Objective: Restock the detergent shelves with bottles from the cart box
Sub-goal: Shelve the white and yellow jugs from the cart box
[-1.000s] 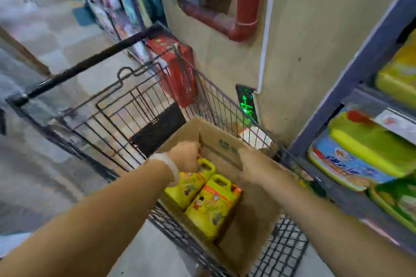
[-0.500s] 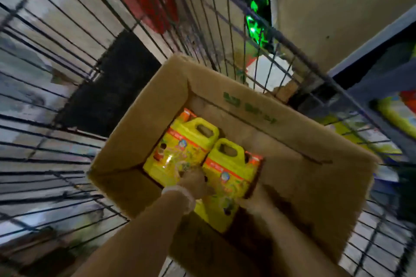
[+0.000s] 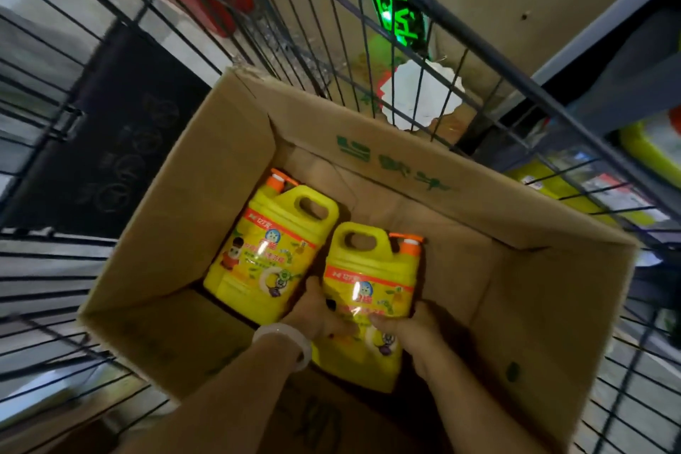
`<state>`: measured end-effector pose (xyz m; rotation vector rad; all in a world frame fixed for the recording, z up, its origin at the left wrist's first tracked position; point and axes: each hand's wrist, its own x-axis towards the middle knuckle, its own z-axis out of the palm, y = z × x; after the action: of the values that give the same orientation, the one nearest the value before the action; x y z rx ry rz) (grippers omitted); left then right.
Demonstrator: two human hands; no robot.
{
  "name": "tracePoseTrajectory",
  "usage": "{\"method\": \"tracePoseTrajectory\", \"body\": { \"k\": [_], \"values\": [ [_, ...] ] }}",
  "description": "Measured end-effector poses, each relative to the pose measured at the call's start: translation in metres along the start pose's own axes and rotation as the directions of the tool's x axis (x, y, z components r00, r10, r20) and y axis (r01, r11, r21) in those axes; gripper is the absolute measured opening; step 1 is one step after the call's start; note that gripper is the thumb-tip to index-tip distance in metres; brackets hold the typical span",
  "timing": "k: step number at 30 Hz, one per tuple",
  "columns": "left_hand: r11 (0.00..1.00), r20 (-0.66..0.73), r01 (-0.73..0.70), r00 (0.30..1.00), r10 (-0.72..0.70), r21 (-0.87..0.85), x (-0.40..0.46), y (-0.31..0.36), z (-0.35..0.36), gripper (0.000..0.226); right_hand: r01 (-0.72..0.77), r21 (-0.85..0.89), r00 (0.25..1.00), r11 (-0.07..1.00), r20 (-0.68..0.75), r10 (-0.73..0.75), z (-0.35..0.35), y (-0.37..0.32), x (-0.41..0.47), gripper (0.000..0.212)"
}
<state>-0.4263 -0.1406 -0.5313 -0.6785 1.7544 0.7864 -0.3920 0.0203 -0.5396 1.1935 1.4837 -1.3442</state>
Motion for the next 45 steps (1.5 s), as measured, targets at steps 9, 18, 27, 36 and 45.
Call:
{"method": "tracePoseTrajectory", "body": {
  "k": [9,18,27,36,45],
  "values": [
    [0.940,-0.117,-0.241,0.969,0.218,-0.242,-0.059,0.020,-0.026,0.093,0.214,-0.039,0.973,0.976,0.091,-0.210,-0.023,-0.052,-0.048,0.079],
    [0.790,-0.351,-0.536,0.831,0.431,-0.297,-0.190,0.045,-0.055,0.073,0.517,0.011,0.848,0.856,0.129,-0.514,-0.048,-0.095,-0.175,0.066],
    [0.501,-0.567,-0.825,0.552,0.611,-0.263,-0.364,0.086,-0.041,0.083,0.855,0.008,0.518,0.519,0.057,-0.853,-0.124,-0.120,-0.353,0.057],
    [0.181,-0.614,-0.982,0.171,0.771,-0.045,-0.542,0.139,0.005,0.087,0.990,0.015,0.141,0.140,-0.084,-0.986,-0.230,-0.108,-0.519,0.055],
    [-0.149,-0.510,-0.989,-0.117,0.852,-0.024,-0.676,0.219,0.038,0.060,0.985,-0.119,-0.153,-0.126,-0.255,-0.955,-0.328,-0.108,-0.658,0.045]
  ]
}}
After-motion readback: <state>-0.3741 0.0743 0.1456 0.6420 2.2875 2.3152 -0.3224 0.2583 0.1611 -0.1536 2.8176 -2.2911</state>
